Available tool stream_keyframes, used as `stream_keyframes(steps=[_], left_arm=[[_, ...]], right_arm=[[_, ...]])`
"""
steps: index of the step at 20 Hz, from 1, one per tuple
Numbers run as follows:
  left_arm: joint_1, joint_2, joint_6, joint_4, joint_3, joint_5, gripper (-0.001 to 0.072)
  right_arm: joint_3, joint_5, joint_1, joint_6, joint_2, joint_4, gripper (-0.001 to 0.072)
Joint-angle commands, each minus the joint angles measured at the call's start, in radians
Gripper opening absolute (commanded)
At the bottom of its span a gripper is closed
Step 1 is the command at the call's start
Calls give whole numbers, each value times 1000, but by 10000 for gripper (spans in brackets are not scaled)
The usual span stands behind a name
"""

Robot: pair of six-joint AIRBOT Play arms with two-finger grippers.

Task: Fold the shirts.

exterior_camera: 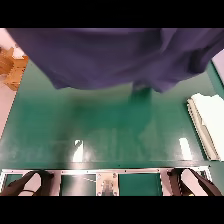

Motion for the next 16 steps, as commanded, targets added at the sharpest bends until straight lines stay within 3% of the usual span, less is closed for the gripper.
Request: stream_keyframes(steps=[1, 5, 9, 11, 16], left_arm=[[0, 142, -27, 68, 229, 187, 21], [0, 169, -137, 269, 297, 168, 21], [0, 116, -192, 365, 182, 20, 21], [0, 51, -188, 350, 77, -51, 22], [-16, -198, -9, 124, -226, -129, 22]], right_arm=[[281, -60, -124, 0, 66, -34, 21], [308, -129, -137, 0, 107, -162, 21], [176, -129, -137, 0, 104, -172, 22], [39, -130, -135, 0, 98, -159, 22], [-414, -195, 40, -97, -13, -164, 22]])
